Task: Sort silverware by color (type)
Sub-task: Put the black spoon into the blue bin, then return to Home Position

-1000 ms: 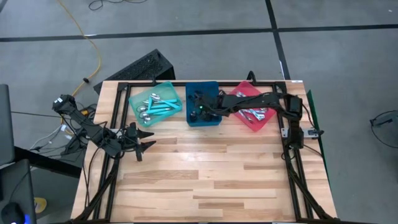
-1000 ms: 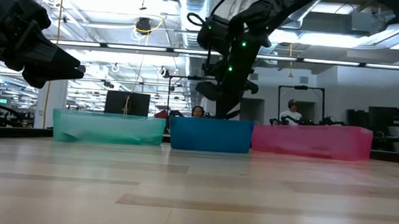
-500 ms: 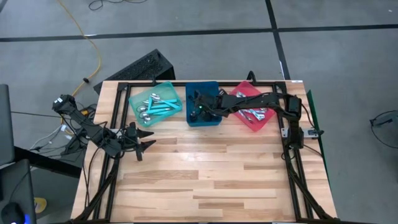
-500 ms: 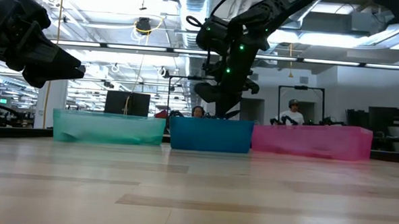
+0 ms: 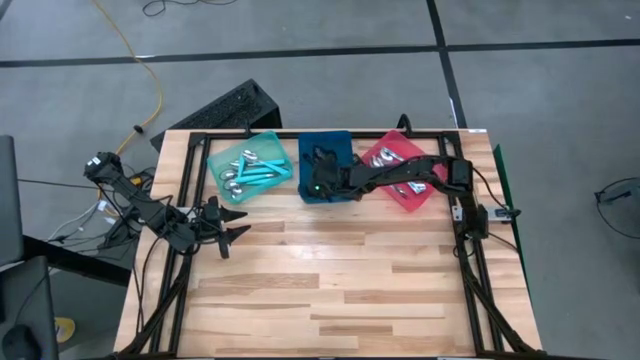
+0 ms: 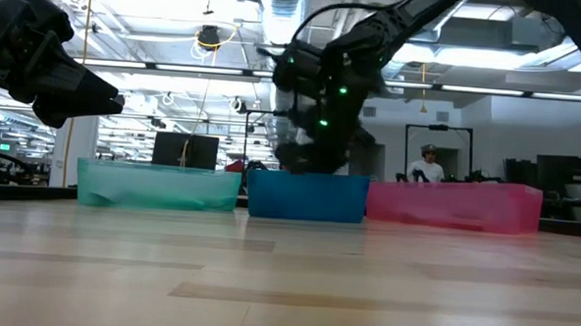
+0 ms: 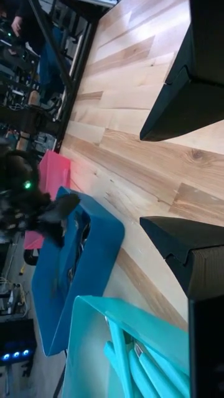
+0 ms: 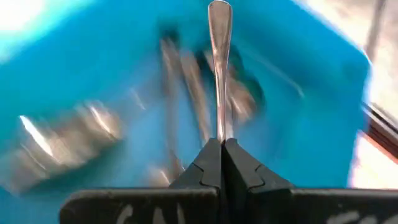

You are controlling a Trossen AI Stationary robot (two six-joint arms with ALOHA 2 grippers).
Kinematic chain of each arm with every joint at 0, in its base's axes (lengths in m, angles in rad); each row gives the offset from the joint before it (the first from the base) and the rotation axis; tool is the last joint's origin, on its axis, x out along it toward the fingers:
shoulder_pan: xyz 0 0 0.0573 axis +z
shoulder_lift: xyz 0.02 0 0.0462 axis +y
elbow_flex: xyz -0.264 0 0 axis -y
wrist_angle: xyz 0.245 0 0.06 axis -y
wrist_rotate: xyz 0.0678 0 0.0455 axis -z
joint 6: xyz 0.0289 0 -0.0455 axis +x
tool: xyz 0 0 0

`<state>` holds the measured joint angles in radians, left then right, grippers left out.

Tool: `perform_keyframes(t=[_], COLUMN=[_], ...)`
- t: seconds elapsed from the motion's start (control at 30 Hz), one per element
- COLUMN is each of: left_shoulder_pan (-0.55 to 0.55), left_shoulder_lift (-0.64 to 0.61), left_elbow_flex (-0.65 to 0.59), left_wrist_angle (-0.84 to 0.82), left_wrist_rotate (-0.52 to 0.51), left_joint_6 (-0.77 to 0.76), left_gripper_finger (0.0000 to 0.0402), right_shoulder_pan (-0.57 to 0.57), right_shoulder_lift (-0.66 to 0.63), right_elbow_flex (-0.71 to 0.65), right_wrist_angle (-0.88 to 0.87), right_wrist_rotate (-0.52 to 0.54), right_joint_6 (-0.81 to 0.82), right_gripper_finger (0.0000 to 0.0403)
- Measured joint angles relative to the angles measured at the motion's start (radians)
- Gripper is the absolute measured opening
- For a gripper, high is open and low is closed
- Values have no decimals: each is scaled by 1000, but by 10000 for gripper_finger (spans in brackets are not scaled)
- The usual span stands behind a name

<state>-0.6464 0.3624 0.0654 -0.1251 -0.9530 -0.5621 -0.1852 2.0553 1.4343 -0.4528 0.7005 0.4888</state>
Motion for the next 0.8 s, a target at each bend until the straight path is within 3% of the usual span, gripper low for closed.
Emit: perform_keyframes(t=[0.37,0.8], left_shoulder_pan=[0,0], left_shoulder_lift=[14,24], left_elbow_flex=[0,0], left_wrist_angle=[0,0], left_wrist_rotate=[-1,1], left_joint_6=[-7,-10], left_gripper_finger=[194,194], right_shoulder_pan=[0,-1], right_shoulder_lift=[71,58], right_elbow_flex=[1,0], right_wrist_angle=[68,63], right_wrist_rotate=[50,-2], right_joint_6=[4,-19], right_gripper_finger=[21,20])
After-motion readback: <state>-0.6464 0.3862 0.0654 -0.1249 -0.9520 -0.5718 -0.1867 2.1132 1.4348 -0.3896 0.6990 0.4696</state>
